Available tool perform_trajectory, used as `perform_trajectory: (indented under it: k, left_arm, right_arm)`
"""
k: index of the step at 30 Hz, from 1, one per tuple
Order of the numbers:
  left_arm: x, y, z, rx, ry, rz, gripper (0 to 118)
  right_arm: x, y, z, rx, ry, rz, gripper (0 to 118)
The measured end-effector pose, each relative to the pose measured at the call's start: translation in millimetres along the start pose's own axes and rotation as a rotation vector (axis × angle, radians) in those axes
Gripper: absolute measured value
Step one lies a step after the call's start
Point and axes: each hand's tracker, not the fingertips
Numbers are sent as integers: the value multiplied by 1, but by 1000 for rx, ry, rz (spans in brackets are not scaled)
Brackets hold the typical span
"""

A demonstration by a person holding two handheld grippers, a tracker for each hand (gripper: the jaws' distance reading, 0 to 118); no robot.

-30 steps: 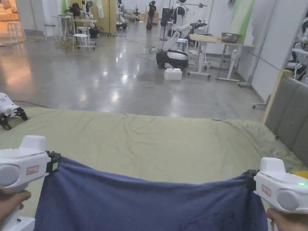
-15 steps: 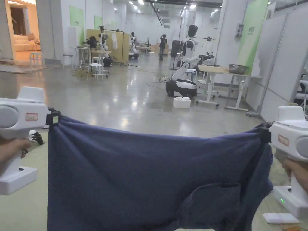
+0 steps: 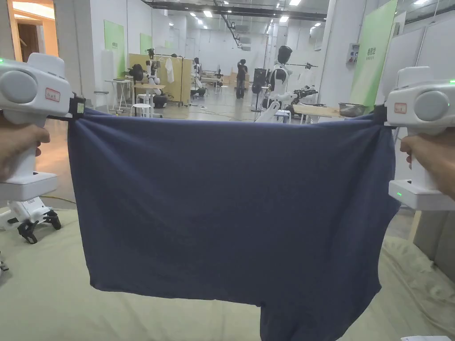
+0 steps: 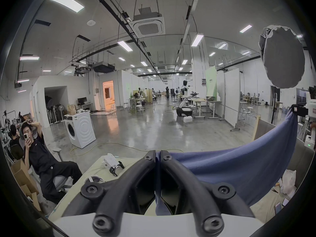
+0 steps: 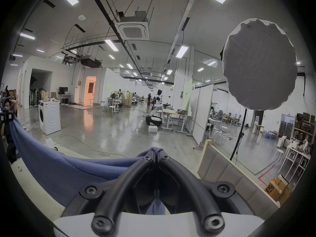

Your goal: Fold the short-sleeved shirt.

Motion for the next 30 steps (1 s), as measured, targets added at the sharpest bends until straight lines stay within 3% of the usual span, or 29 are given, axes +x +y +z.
perform_trajectory:
  k: [5,13,20,30]
  left_arm:
    - [7,-15,-2,-10,11,4,0]
    - [11,-94,14,-83,-15,-6,0]
    - [9,-163,78,-113,-50,43,0]
    - [-13,-216,185,-88,-63,72,0]
  right_arm:
    - [-6,-13,2,4,12,5,0]
    - [-2,-99,40,-59,30,26,0]
    - [3,-163,124,-112,37,52,0]
    - [7,-202,256,-128,61,103,0]
